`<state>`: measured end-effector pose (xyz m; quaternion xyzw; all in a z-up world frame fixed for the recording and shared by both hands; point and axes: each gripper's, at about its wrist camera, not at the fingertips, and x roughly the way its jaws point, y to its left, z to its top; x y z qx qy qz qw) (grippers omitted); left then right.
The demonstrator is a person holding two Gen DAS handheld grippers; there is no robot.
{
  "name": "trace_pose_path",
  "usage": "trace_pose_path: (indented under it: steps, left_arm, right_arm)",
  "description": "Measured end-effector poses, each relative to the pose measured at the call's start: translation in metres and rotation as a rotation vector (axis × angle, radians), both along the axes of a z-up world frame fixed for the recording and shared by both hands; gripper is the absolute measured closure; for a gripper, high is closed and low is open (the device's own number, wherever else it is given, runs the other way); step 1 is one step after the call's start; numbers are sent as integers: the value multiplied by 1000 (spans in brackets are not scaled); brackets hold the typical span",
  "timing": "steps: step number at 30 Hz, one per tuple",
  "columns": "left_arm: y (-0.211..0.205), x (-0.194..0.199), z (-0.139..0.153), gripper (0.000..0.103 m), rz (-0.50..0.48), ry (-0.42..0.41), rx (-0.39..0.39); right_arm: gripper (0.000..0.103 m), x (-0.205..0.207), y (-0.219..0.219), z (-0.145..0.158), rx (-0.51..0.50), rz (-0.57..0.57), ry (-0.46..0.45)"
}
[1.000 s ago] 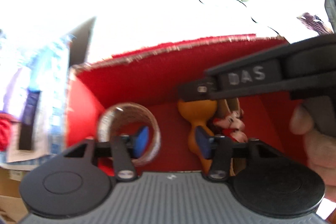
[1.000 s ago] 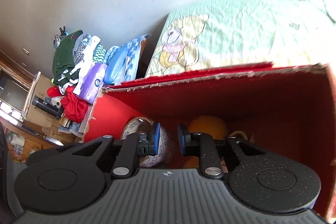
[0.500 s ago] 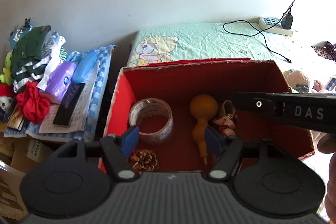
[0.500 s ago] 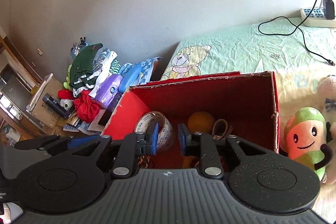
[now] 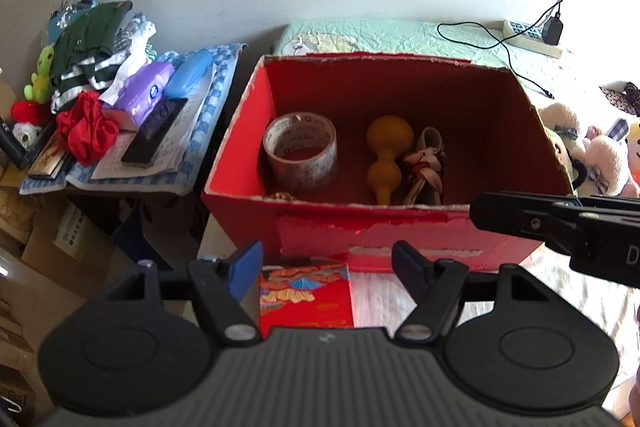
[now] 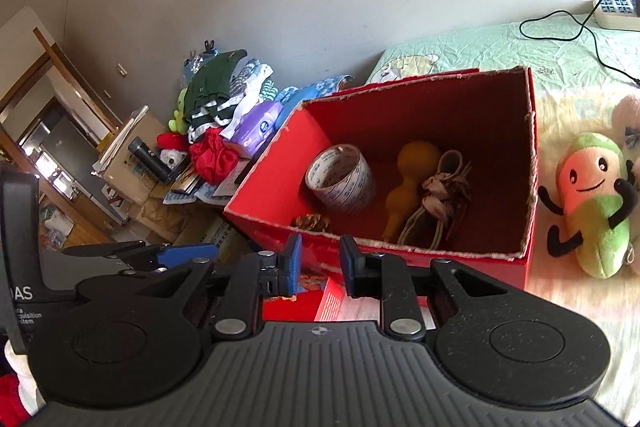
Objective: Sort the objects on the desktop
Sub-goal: 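Move both grippers down to the red-and-gold gift box on the table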
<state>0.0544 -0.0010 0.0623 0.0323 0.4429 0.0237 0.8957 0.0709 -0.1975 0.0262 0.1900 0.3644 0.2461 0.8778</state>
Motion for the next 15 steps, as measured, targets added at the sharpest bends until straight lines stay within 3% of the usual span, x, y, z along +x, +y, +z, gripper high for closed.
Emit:
trace_pose_path:
  steps: [12, 15]
  left_arm:
    - [45, -9, -39, 29, 7, 113, -37]
    - [58, -8, -47, 27, -17, 139, -65]
  right_arm:
    - [79, -5, 28, -41, -3, -33, 188]
    - [72, -4, 40, -48, 8, -41, 218]
